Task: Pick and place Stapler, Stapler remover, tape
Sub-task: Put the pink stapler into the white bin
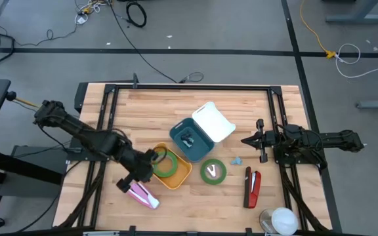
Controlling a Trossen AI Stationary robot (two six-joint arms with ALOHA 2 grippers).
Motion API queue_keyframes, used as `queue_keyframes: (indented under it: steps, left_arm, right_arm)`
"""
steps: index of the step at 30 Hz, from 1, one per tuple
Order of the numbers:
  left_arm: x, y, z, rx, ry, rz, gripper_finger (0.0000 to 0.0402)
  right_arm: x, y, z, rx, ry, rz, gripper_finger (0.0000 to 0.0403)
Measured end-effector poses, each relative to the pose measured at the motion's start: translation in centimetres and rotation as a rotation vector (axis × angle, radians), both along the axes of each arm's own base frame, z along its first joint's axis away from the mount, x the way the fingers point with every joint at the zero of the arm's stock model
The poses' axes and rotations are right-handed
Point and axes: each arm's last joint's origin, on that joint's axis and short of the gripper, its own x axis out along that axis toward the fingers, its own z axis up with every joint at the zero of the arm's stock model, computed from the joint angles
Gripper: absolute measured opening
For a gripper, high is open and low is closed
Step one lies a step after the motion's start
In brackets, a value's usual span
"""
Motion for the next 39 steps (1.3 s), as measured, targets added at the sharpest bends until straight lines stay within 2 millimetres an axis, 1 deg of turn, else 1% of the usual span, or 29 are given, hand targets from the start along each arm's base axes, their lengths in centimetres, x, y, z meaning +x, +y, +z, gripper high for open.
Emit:
queue_keyframes:
  steps: [7, 12, 21, 25, 28, 31, 39]
  left_arm:
    - [-0.5, -3.1, -1.6, -0.005, 0.089, -0.026, 0.0001]
    - [-0.8, -5.1, -3.0, 0.020, 0.144, -0.050, 0.0012]
    - [-0.7, -7.7, -5.5, 0.063, 0.195, -0.118, 0.0028]
    - [-0.3, -8.5, -6.4, 0.060, 0.211, -0.102, 0.0047]
    - [0.0, -8.7, -7.1, 0.064, 0.236, -0.081, 0.0076]
    - [0.1, -8.9, -7.7, 0.069, 0.261, -0.061, 0.0117]
    - [0.3, -9.1, -8.8, 0.078, 0.308, 0.003, 0.0258]
  right_arm:
    - [0.0, 0.0, 0.0, 0.000, 0.000, 0.000, 0.0013]
    - [0.0, 0.0, 0.0, 0.000, 0.000, 0.000, 0.0013]
    - [0.0, 0.0, 0.0, 0.000, 0.000, 0.000, 0.0013]
    - [0.0, 0.0, 0.0, 0.000, 0.000, 0.000, 0.0013]
    - [0.0, 0.0, 0.0, 0.000, 0.000, 0.000, 0.0013]
    - [0.0, 0.0, 0.0, 0.000, 0.000, 0.000, 0.0013]
    - [0.0, 0.0, 0.0, 0.000, 0.000, 0.000, 0.0013]
